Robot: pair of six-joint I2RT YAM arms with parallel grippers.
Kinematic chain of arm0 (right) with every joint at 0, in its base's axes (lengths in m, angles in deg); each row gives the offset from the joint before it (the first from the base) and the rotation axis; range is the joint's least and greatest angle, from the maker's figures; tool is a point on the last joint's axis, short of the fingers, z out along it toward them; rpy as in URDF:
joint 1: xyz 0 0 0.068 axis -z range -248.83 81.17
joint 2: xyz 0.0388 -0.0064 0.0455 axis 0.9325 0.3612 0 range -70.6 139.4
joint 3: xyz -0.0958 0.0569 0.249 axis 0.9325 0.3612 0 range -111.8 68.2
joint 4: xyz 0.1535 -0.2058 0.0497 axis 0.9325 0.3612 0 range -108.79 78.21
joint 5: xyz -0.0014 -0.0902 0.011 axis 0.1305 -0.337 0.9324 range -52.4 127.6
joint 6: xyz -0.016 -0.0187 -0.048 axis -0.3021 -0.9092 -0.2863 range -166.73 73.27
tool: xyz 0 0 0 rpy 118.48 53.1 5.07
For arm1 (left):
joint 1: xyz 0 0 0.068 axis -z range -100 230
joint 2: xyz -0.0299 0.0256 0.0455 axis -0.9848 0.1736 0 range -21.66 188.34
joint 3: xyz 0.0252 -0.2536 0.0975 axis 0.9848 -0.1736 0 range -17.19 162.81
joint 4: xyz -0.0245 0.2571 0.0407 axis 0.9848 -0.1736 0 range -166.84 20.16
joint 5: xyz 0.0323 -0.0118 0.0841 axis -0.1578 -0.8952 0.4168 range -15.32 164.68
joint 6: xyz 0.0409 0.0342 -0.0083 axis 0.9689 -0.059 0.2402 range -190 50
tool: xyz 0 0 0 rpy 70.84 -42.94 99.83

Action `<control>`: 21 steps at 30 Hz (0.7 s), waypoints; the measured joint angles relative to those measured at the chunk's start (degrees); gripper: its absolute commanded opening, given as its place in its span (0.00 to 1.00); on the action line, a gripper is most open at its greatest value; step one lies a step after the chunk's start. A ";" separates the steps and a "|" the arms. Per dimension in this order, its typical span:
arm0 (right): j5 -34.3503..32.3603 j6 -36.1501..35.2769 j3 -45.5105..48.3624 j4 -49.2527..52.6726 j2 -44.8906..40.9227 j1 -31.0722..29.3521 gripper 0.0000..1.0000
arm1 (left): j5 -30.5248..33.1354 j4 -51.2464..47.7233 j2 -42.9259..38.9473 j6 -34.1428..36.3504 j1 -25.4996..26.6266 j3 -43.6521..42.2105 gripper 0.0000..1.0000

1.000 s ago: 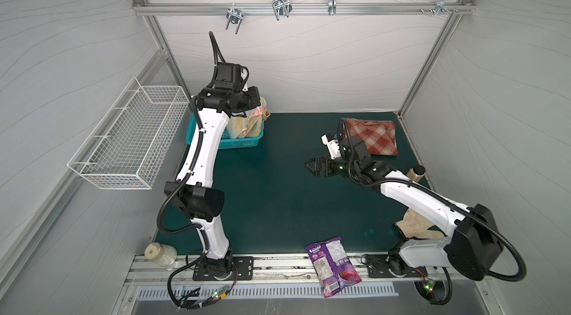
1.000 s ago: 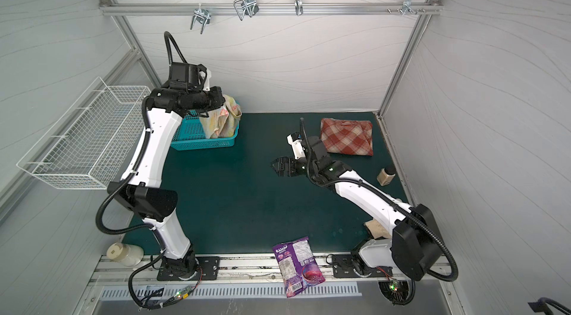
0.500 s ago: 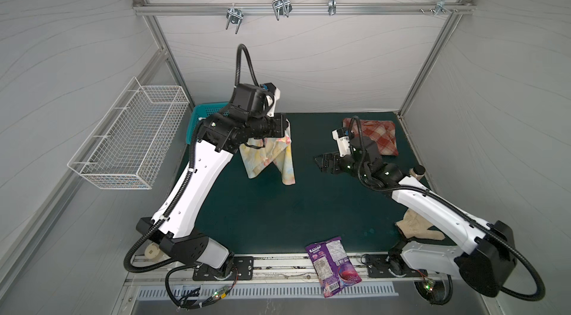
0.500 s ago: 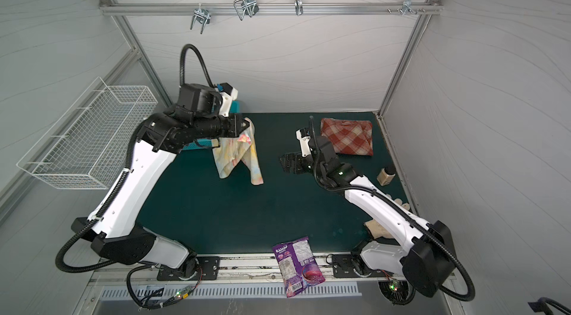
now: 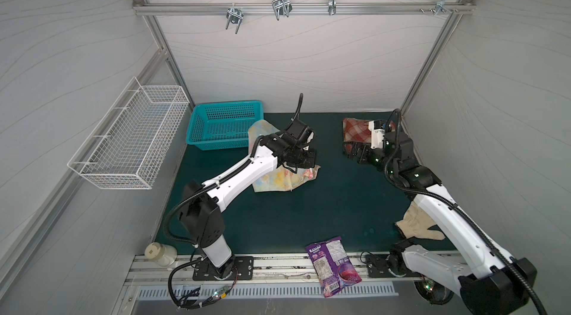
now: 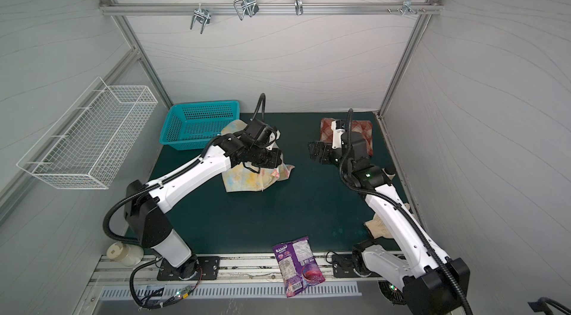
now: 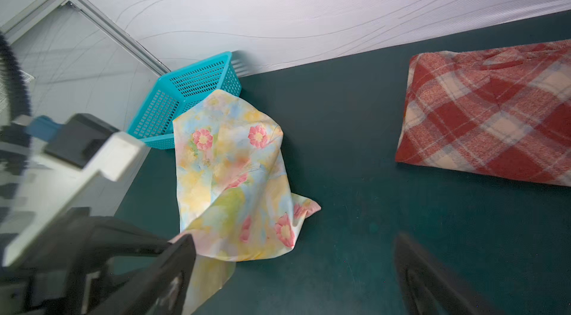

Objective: Fold and stack the skirts
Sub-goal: 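Lay the floral skirt flat on the table with the left gripper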

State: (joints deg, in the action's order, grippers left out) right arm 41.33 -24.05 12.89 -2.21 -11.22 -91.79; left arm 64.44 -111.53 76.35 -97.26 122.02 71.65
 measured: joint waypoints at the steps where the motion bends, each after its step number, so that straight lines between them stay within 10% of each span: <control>1: 0.02 0.00 0.00 0.20 -0.11 0.39 0.99 | -0.13 0.57 1.73 -0.20 0.57 0.46 0.00; 17: -0.17 0.00 -1.49 3.80 -2.29 9.18 0.99 | -4.00 7.63 25.99 -6.93 12.07 18.75 0.00; 21: -0.15 0.02 -1.81 3.98 -3.21 10.05 0.99 | -4.81 11.65 26.21 -7.87 12.13 19.32 0.30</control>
State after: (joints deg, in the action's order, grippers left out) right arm 41.17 -24.03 11.08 1.77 -14.44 -81.74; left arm 59.63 -99.88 102.56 -105.13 134.15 90.97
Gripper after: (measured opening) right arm 0.990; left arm 0.181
